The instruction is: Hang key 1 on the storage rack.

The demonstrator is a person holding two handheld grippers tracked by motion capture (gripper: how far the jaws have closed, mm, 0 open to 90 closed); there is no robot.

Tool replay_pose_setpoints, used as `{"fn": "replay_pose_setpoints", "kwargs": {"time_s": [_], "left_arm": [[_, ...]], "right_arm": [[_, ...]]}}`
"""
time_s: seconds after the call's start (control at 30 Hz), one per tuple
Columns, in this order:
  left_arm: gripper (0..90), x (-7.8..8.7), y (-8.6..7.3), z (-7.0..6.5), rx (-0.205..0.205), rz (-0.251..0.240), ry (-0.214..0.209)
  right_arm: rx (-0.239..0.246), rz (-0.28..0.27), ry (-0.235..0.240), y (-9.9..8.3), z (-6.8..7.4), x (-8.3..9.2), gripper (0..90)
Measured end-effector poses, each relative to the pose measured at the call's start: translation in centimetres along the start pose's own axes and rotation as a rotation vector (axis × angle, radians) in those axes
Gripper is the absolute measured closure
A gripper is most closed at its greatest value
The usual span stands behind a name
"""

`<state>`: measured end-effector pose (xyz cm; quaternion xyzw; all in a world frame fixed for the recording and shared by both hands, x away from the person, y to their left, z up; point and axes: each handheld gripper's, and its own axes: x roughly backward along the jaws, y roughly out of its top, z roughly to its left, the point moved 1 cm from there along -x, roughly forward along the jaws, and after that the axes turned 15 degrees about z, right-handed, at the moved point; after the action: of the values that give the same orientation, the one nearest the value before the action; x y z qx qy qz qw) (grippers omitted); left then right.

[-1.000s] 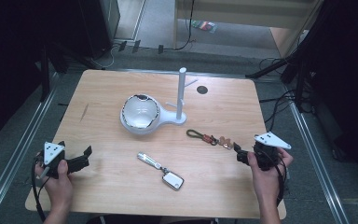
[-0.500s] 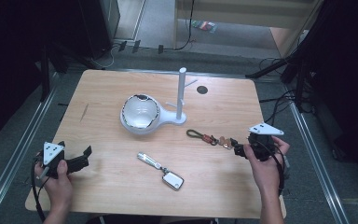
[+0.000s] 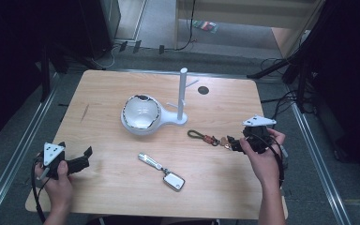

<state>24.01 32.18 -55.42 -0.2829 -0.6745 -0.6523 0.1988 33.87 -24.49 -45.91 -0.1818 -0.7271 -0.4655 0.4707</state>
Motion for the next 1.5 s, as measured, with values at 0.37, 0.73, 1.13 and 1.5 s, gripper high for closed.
{"fn": "replay_pose_setpoints", "kwargs": {"time_s": [0.37,0.73,1.13,1.5], "left_arm": [[0.0,0.1,-0.1,-0.1,-0.004,-0.008,0.005],[0.0,0.4,-0.3,0.1,0.012,-0.034,0.007],[0.0,0.5,-0.4,0.0,0.007,-0.043,0.001],[0.0,0.6,-0.5,0.0,0.006,-0.038,0.003]], "right_arm": [[0.131,0.126,0.027,2.2,0.9,-1.9,16.8],[0.202,0.211,0.020,3.6,1.4,-3.4,18.0],[0.297,0.347,0.065,4.8,2.7,-5.5,14.5],[0.381,0.374,0.027,5.6,4.2,-7.0,16.0]]}}
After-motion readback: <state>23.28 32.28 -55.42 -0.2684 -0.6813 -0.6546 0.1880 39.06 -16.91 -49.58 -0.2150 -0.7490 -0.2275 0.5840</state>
